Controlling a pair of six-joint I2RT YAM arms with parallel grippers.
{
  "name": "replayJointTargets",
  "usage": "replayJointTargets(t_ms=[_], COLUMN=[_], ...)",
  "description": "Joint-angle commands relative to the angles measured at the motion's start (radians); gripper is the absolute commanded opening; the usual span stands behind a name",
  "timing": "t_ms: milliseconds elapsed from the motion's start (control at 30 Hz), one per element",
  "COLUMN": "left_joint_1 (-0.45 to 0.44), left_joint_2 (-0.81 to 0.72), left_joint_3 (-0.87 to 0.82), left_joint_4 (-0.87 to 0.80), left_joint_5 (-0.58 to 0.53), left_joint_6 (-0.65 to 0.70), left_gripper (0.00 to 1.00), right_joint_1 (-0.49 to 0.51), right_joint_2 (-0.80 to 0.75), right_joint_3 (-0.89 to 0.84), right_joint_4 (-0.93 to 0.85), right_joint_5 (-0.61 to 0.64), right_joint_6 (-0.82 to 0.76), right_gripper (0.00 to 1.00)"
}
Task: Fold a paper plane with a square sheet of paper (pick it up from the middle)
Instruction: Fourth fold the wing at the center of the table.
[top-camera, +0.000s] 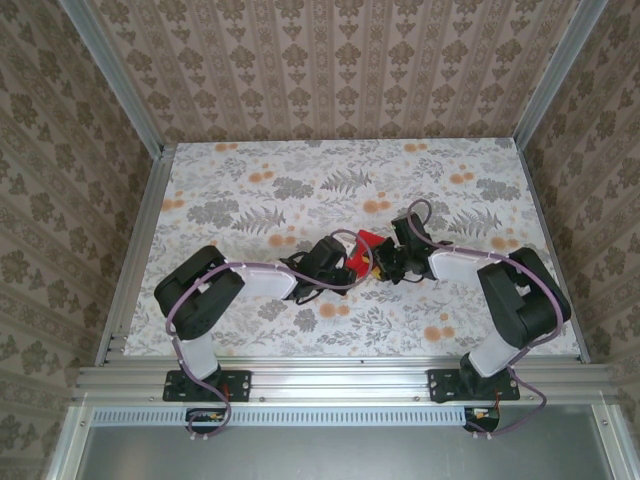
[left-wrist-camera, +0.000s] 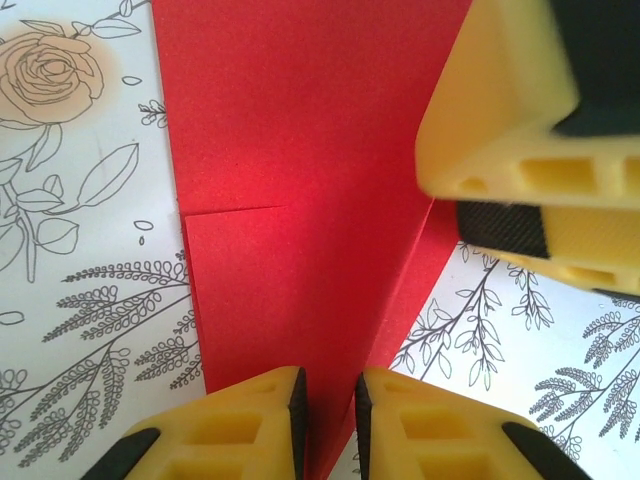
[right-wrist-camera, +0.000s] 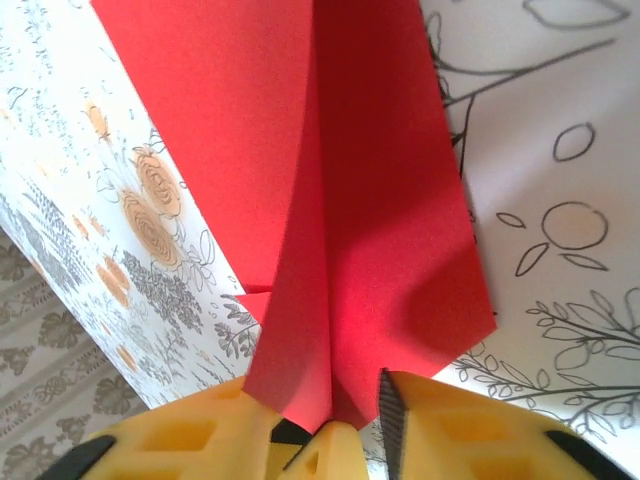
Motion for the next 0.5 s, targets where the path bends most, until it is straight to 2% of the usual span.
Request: replayJointTargets(t_ms=[0,167,333,467], left_joint_1=[0.005,0.030,0.088,0.131], left_joint_2=[0.018,0.022,0.028,0.055], left_joint_3=[0.014,-0.006,-0.033,-0.041], left_joint_4=[-0.033,0.001,0.068,0.127], left_joint_5=[0.008,0.070,0.193,0.310], left_joint_6=[-0.014,-0.058,-0.120,-0.172], left_gripper=[0.21,0.19,0.16,0.15], right_joint_1=[-0.025,-0.045,-0.050,-0.050], right_joint_2=[-0.067,-0.118,-0.096,-0.041], right_joint_3=[-0.031,-0.035,-0.046,-0.045], right_joint_4=[0.013,0.013,0.025,0.121], right_joint_5=[-0.011,-0.023,-0.034,-0.093], right_joint_6=[-0.067,-0.243,-0.365,-0.423], right_gripper=[0.40,0.47,0.45,0.42])
